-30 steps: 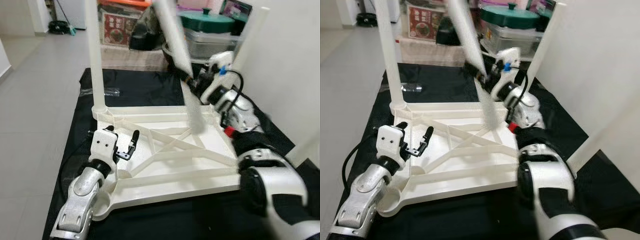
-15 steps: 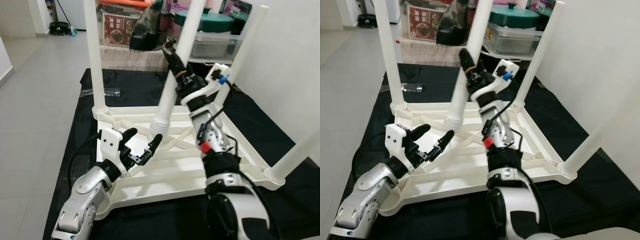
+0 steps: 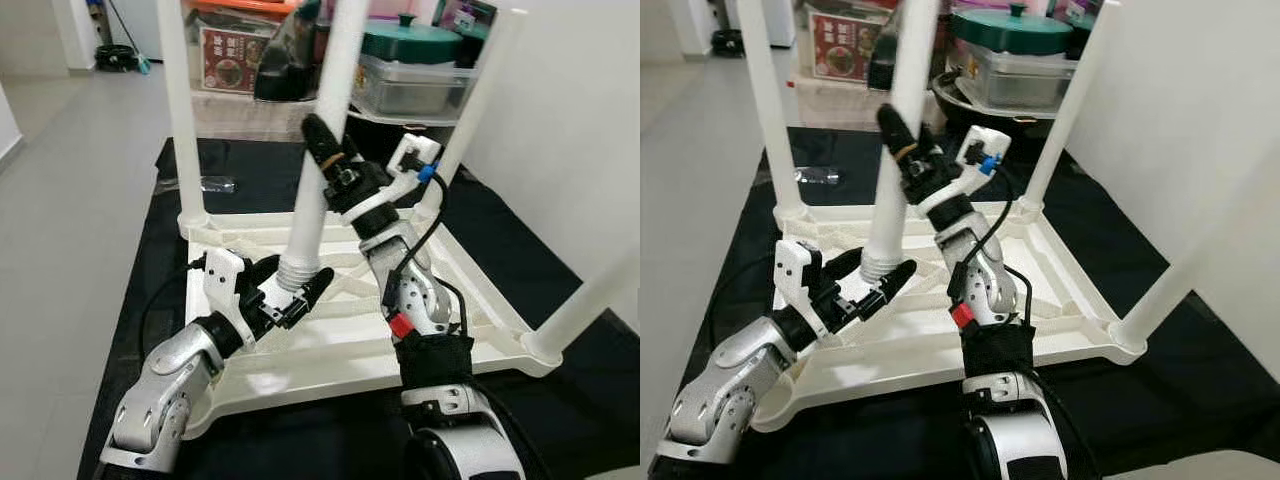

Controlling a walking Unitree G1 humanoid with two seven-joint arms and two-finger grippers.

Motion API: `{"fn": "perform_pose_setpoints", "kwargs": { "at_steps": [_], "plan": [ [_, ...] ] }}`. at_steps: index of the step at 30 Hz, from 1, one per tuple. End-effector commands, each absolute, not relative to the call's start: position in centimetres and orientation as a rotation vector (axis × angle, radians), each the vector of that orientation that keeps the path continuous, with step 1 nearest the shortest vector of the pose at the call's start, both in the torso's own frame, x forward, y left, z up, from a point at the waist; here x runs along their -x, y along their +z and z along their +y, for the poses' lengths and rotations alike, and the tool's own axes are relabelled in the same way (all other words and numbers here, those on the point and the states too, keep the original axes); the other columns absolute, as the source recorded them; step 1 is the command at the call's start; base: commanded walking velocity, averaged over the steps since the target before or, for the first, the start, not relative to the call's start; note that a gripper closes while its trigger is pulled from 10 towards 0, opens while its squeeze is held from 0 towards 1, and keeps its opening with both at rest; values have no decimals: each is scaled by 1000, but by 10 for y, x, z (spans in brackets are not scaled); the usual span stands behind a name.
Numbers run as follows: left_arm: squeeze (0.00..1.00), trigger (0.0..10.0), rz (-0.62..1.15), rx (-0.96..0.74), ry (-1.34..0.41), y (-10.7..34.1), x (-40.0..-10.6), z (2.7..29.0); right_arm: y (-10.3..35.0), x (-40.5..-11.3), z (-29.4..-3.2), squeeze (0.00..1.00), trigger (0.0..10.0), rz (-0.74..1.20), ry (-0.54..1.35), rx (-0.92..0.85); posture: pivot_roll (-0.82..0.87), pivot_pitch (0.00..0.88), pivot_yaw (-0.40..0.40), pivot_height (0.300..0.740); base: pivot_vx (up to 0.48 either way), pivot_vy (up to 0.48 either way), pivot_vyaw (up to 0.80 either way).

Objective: Building children table

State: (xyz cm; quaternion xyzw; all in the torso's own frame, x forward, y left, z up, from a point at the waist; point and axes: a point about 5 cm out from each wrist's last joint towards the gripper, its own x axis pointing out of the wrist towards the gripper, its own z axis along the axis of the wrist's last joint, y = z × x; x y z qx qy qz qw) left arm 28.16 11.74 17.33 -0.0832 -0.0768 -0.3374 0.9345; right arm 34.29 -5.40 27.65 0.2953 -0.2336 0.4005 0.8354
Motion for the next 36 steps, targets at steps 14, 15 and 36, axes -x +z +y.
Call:
{"fn": "perform_pose_setpoints", "kwargs": {
  "at_steps": [14, 15, 36],
  "plan": [
    [0, 0, -166, 156, -697, 174, -286, 117, 262, -321, -37, 0, 0, -435, 934, -681, 86, 0, -128, 740, 0, 0, 0],
    [0, 0, -179, 146, -700, 176, -285, 117, 260, -321, -36, 0, 0, -430, 936, -667, 88, 0, -131, 740, 0, 0, 0],
    [0, 0, -146, -134, -772, 166, -276, 121, 220, -321, -35, 1000, 10000, -111, 1085, -294, 99, 0, -137, 740, 0, 0, 0]
  ]
}}
